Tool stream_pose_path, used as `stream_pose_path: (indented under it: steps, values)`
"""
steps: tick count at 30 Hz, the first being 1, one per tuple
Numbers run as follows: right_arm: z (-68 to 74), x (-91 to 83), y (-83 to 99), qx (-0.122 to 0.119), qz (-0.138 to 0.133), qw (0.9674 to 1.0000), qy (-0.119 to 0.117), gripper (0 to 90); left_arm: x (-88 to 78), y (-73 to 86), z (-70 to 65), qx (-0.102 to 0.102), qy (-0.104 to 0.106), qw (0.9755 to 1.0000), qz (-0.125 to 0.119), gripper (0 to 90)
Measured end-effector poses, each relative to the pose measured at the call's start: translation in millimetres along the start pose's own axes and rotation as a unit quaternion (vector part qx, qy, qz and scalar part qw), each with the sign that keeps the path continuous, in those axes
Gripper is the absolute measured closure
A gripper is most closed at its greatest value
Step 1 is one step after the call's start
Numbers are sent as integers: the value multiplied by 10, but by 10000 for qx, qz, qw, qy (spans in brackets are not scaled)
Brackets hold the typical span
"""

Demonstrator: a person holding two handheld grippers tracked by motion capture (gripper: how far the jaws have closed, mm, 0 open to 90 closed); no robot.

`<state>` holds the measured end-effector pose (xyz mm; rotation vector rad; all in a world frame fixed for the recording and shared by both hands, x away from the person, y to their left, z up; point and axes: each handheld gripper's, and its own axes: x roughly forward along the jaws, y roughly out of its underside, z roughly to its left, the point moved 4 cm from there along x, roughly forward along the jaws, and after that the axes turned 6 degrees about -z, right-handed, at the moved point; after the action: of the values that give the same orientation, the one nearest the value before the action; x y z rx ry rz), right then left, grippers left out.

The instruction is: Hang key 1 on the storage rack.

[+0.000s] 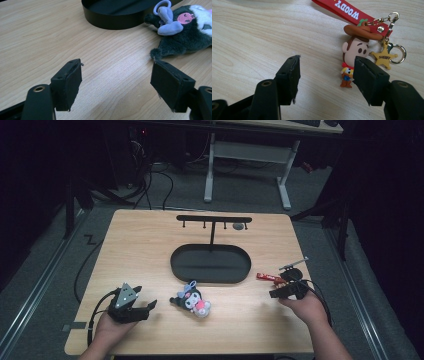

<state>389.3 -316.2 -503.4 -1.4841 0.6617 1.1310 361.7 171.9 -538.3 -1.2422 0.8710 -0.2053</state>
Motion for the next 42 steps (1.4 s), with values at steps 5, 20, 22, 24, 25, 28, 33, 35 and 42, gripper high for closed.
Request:
stream_pose_path:
  steps: [5,20,22,24,25,28,33,35,42]
  values:
    - [-1,46,-36,51,37,9999,92,384,-41,-3,-15,47,9,10000,-28,252]
    - [-147,178,-36,244,196,9991,270,441,-11,6,-15,37,51,10000,19,252]
    - [-153,183,-33,207,246,9990,320,453,-4,8,-23,61,58,10000,36,251]
    - [-150,177,-45,217,197,9990,327,477,1,7,-35,84,72,9999,42,251]
    - [-150,172,-52,198,175,9990,349,477,5,5,-36,82,75,9999,35,251]
    - [-147,187,-62,169,239,9987,426,470,8,6,-42,110,102,9999,65,251]
    - [-136,240,-85,53,294,9983,505,492,12,6,-50,108,113,9999,59,251]
    - [-142,260,-89,25,317,9980,551,508,14,12,-56,147,127,9998,89,250]
    - [-162,317,-96,65,406,9976,551,529,15,18,-63,165,153,9997,109,249]
